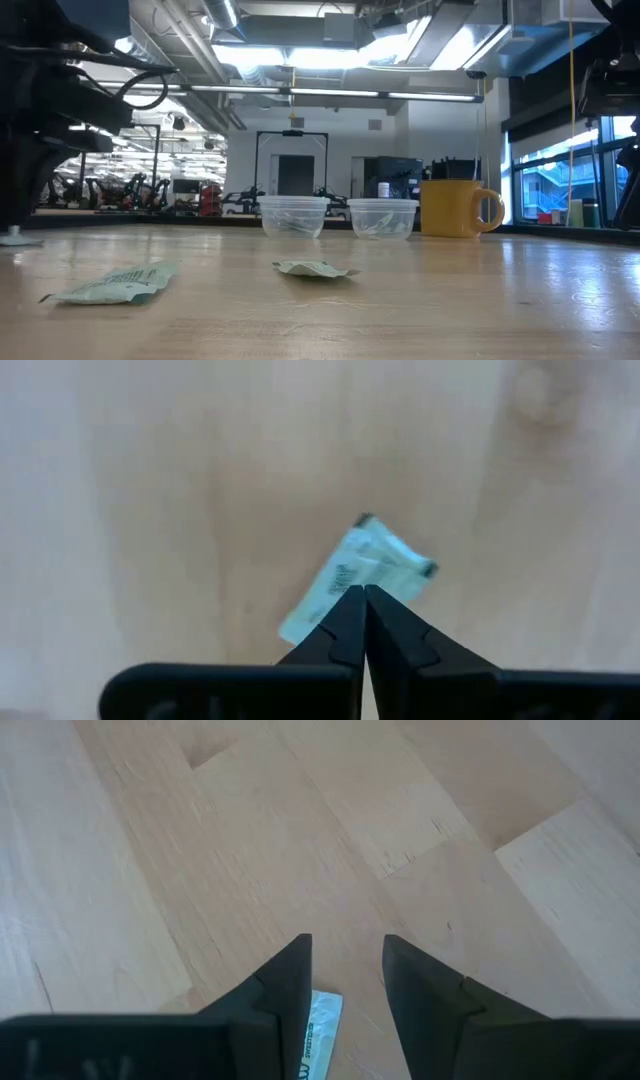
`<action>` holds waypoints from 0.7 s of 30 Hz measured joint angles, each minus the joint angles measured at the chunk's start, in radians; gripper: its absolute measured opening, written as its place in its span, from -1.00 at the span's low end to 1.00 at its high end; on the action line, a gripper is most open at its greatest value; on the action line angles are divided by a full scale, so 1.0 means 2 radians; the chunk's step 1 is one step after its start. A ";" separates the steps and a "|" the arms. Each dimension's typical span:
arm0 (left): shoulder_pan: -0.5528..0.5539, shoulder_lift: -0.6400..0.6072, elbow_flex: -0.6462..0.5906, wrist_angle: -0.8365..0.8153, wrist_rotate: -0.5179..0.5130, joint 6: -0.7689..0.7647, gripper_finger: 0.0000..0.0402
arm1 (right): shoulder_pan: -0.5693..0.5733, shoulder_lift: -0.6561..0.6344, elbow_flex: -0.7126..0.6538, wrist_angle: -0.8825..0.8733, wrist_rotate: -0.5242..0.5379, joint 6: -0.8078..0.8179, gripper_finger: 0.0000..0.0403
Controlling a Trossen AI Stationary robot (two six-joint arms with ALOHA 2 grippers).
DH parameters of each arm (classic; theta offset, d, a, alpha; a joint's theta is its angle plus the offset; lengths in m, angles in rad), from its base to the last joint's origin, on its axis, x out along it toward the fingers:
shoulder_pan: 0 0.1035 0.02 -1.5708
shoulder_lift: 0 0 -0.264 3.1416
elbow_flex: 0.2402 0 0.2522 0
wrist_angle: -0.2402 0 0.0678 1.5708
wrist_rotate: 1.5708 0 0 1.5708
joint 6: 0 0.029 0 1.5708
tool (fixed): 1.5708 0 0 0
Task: Pick and place Stevia / Truvia into bins
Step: Put the stevia packet into the left transparent container
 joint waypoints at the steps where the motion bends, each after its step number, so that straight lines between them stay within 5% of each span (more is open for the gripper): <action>1: 0.000 0.000 0.000 -0.004 -0.009 -0.004 -0.99 | 0.000 0.000 0.000 0.000 0.000 0.000 -0.36; 13: 0.000 0.007 0.001 -0.009 -0.006 0.001 -0.62 | 0.000 0.000 0.000 0.001 0.000 0.000 -0.36; 21: 0.000 0.039 0.001 -0.008 0.018 0.002 -0.57 | 0.000 0.000 0.000 0.001 0.000 0.000 -0.36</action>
